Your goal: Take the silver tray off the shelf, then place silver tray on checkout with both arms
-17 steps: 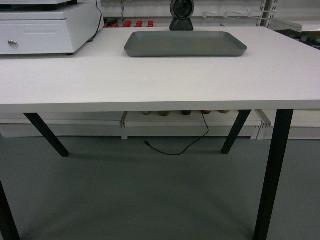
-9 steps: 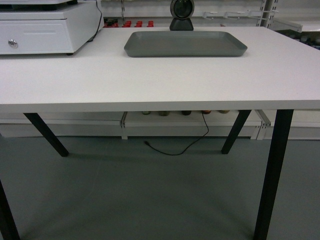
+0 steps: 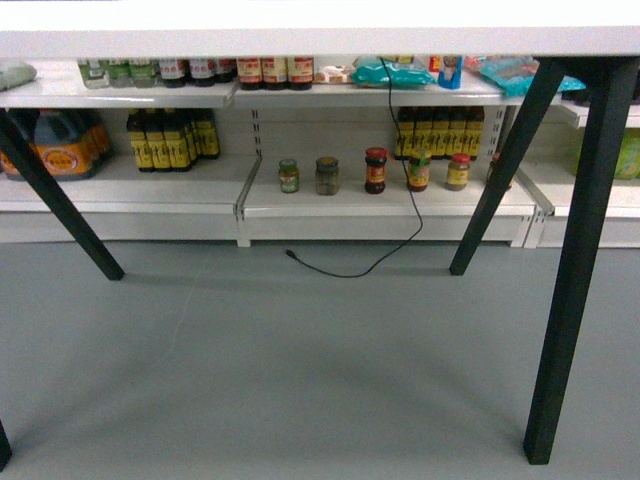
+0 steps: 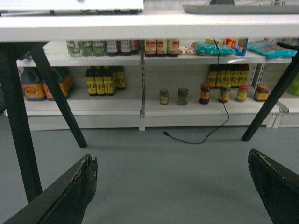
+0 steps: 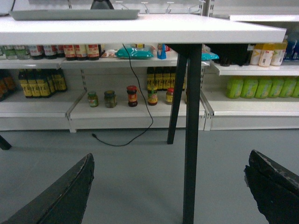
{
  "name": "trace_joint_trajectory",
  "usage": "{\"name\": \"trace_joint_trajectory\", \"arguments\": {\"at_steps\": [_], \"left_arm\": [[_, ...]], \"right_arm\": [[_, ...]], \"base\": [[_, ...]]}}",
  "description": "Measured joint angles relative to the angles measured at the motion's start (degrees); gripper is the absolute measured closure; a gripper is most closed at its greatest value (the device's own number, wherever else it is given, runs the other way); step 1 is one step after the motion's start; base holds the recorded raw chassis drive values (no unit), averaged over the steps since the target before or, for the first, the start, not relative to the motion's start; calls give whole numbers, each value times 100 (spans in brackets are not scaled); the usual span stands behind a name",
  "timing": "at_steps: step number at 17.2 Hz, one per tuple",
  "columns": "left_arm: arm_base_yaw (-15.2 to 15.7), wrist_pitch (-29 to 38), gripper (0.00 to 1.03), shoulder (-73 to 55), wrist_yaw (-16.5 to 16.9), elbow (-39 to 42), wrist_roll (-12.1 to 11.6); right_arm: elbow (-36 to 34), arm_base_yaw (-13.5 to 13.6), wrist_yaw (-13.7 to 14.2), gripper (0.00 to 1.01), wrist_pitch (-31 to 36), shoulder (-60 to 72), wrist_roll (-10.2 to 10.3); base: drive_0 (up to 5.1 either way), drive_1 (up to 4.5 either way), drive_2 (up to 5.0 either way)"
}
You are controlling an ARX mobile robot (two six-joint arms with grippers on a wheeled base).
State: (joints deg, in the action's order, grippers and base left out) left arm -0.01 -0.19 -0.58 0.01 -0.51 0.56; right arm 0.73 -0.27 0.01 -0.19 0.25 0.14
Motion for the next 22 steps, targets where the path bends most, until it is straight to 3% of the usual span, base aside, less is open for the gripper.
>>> {"name": "trace_joint_trajectory", "arguments": {"at_steps": [22], "left_arm": [[0, -11, 5, 0, -2, 0, -20]], "right_arm": [[0, 0, -2, 3, -11, 0, -17]], "base": [[0, 0, 0]]}}
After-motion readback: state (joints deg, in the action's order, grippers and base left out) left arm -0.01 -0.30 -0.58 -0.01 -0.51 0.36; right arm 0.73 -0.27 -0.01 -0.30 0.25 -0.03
